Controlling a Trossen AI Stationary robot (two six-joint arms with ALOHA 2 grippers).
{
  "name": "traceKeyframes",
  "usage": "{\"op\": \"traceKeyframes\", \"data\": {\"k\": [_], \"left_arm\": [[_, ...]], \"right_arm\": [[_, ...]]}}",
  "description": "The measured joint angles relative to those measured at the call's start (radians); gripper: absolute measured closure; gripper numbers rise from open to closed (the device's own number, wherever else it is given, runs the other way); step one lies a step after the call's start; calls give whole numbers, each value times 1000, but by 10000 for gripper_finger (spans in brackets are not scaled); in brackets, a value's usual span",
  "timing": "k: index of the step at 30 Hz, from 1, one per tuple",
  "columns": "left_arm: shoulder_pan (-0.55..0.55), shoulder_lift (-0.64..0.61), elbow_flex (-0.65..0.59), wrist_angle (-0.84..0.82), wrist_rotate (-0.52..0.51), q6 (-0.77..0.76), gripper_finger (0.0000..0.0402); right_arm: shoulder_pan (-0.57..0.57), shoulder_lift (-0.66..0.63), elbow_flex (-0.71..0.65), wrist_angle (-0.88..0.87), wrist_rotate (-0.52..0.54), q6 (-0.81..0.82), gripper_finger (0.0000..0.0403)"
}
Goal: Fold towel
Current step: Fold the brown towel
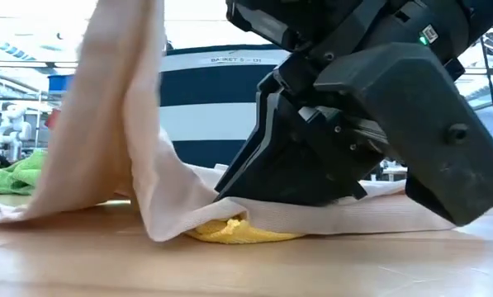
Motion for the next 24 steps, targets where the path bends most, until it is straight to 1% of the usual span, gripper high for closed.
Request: {"op": "traceKeyframes", "data": {"k": [2, 6, 12, 18, 21, 24], "left_arm": [[26, 0, 0, 2, 1, 13, 401], [72, 0, 0, 1, 39, 38, 401], [114, 0, 0, 12, 53, 103, 401], [167, 0, 0, 47, 104, 132, 401], [199, 0, -9, 85, 144, 137, 401], [234, 0, -37, 130, 156, 137, 401]], "right_arm": [[5, -6, -1, -1, -2, 0, 278], [36, -35, -3, -18, -2, 12, 277], [84, -86, -2, -67, 76, 44, 277], [90, -67, -3, -193, 69, 159, 277], [95, -63, -3, -199, 73, 184, 277], [108, -64, -2, -201, 77, 193, 277]]}}
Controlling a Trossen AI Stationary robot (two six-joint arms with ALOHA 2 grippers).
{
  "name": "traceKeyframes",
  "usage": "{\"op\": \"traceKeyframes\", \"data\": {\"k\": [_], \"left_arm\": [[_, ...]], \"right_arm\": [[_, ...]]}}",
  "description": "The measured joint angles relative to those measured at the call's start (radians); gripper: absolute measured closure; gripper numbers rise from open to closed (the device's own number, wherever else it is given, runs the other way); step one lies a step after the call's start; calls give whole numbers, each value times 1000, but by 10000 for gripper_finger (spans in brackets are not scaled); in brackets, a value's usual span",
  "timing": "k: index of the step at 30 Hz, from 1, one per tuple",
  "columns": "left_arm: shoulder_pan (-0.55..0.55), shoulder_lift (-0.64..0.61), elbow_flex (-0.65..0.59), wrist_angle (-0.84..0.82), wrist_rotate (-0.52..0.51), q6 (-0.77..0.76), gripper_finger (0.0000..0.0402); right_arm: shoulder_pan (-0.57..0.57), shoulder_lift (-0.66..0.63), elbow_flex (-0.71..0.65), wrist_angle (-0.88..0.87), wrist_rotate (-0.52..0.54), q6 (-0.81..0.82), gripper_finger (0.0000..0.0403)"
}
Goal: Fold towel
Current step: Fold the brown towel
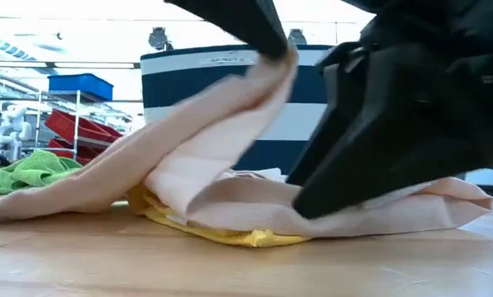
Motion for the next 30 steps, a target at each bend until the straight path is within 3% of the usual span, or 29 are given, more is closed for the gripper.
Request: {"op": "traceKeyframes", "data": {"k": [4, 13, 19, 22, 30], "left_arm": [[38, 0, -47, 69, 31, 0, 384], [56, 0, -86, 143, 60, -28, 276], [20, 0, -86, 190, -34, -32, 235], [0, 0, -85, 132, -99, -73, 232], [-117, -2, -68, -105, -148, -283, 232]], "right_arm": [[22, -7, 0, -19, 27, 20, 277], [55, -16, 0, -86, 25, 77, 277], [73, -55, 0, -130, 38, 106, 277], [93, -77, 0, -130, 64, 103, 277], [126, -102, 1, -166, 110, 98, 277]]}}
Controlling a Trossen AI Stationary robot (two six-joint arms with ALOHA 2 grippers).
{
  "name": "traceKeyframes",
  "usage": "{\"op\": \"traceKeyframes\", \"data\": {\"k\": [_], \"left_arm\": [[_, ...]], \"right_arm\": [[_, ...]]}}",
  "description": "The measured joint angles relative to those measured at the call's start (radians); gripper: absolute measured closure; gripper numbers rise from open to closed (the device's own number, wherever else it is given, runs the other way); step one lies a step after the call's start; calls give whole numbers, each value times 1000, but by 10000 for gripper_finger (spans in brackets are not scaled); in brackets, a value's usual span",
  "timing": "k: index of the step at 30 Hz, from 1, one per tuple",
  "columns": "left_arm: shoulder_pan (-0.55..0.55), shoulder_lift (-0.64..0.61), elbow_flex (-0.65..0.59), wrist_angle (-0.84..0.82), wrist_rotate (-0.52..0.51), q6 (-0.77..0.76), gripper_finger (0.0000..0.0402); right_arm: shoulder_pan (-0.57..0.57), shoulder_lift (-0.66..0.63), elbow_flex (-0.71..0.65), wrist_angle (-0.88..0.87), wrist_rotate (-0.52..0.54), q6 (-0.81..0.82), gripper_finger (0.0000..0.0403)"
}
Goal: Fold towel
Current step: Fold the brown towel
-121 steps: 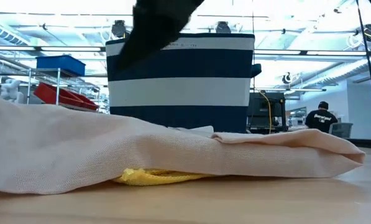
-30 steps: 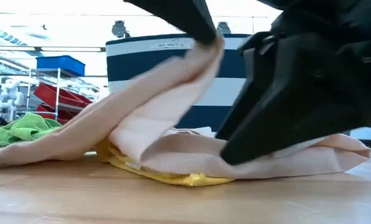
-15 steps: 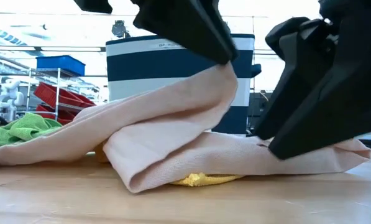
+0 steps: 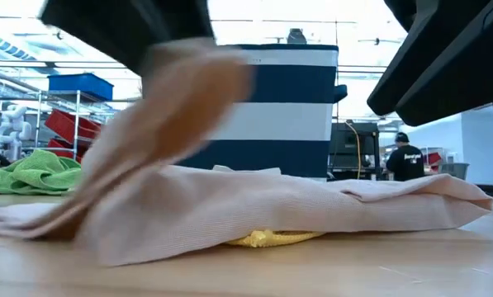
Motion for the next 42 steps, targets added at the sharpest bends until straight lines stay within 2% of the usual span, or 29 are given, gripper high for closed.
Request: {"op": "traceKeyframes", "data": {"k": [4, 9, 15, 17, 21, 24, 31, 37, 42], "left_arm": [[-66, -1, 26, -150, -18, -161, 232], [-127, -1, 15, -291, 22, -355, 232], [-179, -1, 2, -447, 25, -501, 232], [-192, -1, -17, -485, 55, -539, 232], [-217, -1, -69, -474, 103, -557, 232], [-227, -1, -99, -455, 102, -581, 232], [-227, -1, -118, -451, 22, -630, 232], [-217, -1, -118, -422, -18, -601, 232], [-206, -1, -118, -390, -23, -577, 232]], "right_arm": [[0, 0, 0, -3, 0, 0, 277], [-6, 0, 0, -1, 3, -20, 277], [-30, 0, 0, 75, 15, -86, 277], [-33, 0, 0, 104, 13, -111, 277], [-34, 0, 0, 112, 11, -137, 277], [-33, 0, 0, 23, 17, -66, 277], [-24, -1, 0, -268, 71, 279, 277], [18, -27, 0, -435, 66, 430, 277], [59, -26, 0, -540, 17, 583, 277]]}}
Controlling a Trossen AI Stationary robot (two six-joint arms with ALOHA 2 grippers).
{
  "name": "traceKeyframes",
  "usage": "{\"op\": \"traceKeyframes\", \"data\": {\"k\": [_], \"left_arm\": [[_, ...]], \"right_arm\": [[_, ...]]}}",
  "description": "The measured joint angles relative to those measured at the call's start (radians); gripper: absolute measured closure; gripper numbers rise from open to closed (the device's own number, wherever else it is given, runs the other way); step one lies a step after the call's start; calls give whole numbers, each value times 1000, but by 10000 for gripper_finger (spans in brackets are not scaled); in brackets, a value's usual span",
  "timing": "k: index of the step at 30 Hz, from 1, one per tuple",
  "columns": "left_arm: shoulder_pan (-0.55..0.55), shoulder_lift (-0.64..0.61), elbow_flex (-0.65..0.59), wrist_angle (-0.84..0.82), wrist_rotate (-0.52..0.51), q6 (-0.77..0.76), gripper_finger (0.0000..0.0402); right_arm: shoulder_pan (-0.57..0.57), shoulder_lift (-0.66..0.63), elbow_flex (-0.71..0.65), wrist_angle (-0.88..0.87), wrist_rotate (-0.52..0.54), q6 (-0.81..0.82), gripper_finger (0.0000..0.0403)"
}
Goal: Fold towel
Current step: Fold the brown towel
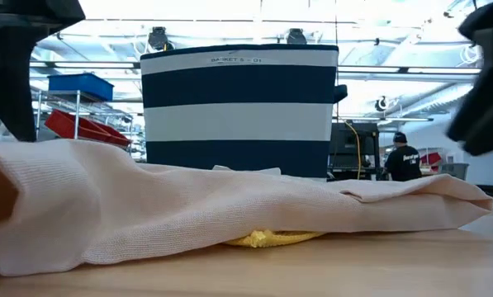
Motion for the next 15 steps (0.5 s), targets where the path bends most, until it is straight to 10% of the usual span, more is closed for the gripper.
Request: {"op": "traceKeyframes", "data": {"k": [15], "left_arm": [[58, 0, 0, 103, -20, 81, 232]], "right_arm": [[44, 4, -163, 253, 13, 69, 277]]}}
